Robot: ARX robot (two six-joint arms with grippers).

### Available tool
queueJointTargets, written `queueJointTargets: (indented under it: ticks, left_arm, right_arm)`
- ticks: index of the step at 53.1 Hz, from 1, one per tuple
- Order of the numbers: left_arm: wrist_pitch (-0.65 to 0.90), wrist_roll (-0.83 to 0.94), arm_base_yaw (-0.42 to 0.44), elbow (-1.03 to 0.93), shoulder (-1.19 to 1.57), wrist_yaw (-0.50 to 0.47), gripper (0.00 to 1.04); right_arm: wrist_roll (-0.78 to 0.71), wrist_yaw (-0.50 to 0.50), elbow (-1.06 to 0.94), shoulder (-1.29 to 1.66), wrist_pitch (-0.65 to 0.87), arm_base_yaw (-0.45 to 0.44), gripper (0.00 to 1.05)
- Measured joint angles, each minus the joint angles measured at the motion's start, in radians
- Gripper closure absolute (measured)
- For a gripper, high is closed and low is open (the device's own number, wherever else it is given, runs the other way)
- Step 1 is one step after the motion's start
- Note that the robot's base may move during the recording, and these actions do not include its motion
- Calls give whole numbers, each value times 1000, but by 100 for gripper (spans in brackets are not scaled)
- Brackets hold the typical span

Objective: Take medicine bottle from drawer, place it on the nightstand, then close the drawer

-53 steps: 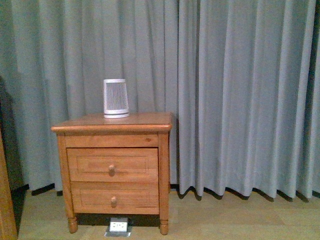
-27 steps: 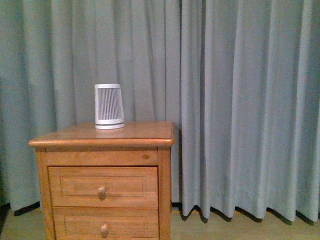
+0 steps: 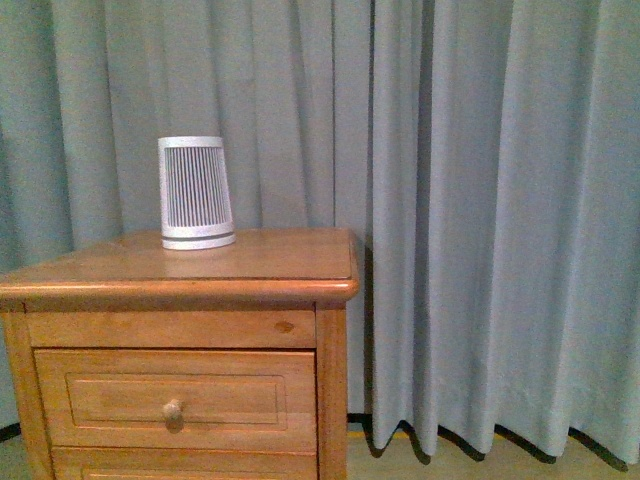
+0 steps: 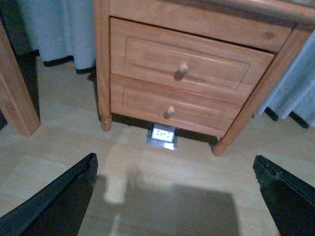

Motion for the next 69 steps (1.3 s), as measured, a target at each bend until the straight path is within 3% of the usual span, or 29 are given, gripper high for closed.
queueJointTargets:
  ticks: [9,17,23,37,52,69]
  left_arm:
    - [612,31,47,123,658,12,7]
    - [842,87,8,336,1101,-23,7]
    - [884,133,-39,530,1384,-58,7]
    - [935,129,-99,876,1764,-62,7]
    - [983,124,-127,1096,2038,-5,7]
    - [961,139,-110,1274,2191,-4,7]
  right_arm:
    - [0,0,0,0,0,0,7]
    - [0,0,0,0,0,0,7]
    - [0,0,0,0,0,0,7]
    - [0,0,0,0,0,0,7]
    - [0,0,0,0,0,0,7]
    - [0,0,0,0,0,0,7]
